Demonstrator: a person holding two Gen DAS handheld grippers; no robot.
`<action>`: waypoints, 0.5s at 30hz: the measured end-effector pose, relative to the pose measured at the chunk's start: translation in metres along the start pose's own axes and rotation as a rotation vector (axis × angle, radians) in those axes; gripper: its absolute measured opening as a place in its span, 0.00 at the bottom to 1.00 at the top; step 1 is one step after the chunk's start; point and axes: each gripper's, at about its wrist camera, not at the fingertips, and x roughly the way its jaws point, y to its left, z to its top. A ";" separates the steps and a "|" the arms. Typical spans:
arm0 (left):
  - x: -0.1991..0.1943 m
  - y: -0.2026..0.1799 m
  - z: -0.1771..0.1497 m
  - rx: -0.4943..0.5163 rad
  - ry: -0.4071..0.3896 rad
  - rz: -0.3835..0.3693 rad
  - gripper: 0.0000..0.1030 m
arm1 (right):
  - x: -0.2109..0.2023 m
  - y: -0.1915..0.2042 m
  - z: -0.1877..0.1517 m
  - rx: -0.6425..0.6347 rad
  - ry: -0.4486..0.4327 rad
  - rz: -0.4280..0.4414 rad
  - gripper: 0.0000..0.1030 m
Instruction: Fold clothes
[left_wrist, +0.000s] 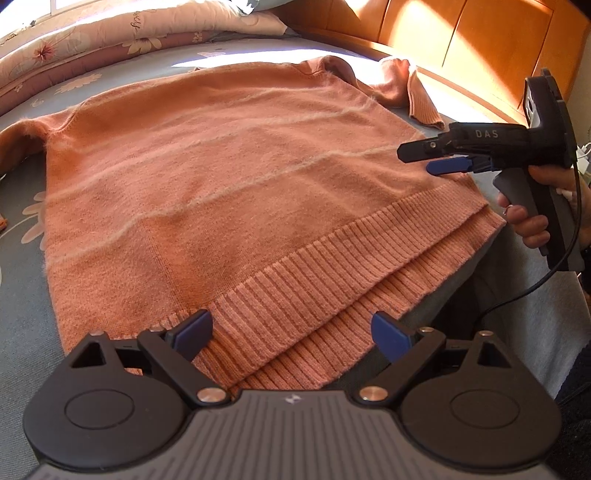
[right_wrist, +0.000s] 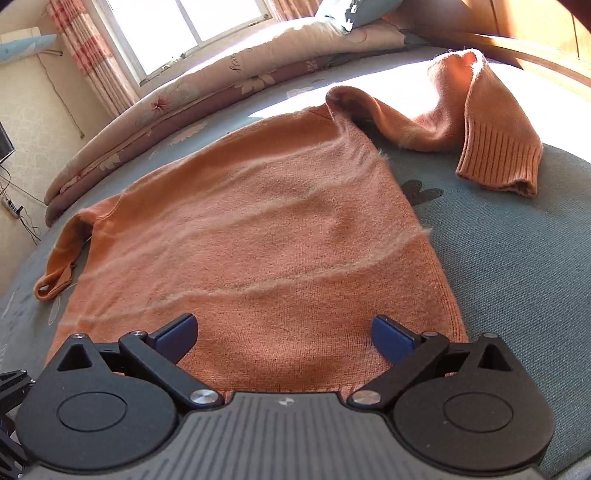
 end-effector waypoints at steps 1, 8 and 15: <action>-0.002 0.002 0.004 -0.005 -0.009 -0.006 0.90 | -0.001 -0.001 -0.001 -0.014 0.005 0.009 1.00; 0.010 0.005 0.078 -0.025 -0.140 0.080 0.90 | 0.004 0.027 -0.025 -0.269 -0.012 -0.101 1.00; 0.079 -0.013 0.126 0.058 -0.081 0.115 0.90 | 0.008 0.040 -0.034 -0.323 -0.030 -0.196 1.00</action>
